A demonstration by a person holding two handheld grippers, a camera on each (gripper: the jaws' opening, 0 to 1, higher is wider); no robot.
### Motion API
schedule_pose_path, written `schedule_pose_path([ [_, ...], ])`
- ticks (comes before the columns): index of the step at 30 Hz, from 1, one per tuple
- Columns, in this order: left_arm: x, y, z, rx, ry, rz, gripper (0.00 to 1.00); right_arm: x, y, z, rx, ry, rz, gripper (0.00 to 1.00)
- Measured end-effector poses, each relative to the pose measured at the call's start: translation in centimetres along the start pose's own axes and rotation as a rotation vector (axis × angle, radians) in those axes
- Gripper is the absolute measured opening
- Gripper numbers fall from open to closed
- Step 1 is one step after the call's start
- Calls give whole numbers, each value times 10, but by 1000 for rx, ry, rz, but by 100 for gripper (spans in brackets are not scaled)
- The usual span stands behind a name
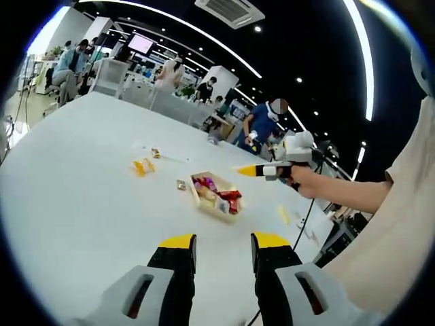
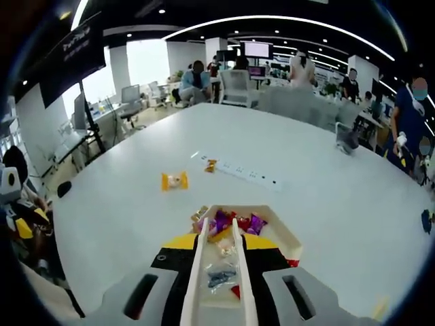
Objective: Place the target food into the container with the food tongs after gripping and lifting it, then release it inside without dropping or visibly crushing the food.
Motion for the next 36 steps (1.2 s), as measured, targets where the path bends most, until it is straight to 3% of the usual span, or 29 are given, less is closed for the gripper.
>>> schedule_pose_path([
  [36,10,-31,0,63,15,-39,31,28,-48,68,132,-33,-78,23],
])
Point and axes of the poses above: the point that each gripper's makers call its tool centre point, and the gripper's own axes: z roughly forward along the fingers, y roughly to its right, x roughly out of its top, the point moved 2 cm from there along -z, roughly backward along the fingers, and after that the axes turned 2 degrees about y, right-handed, at the moved point
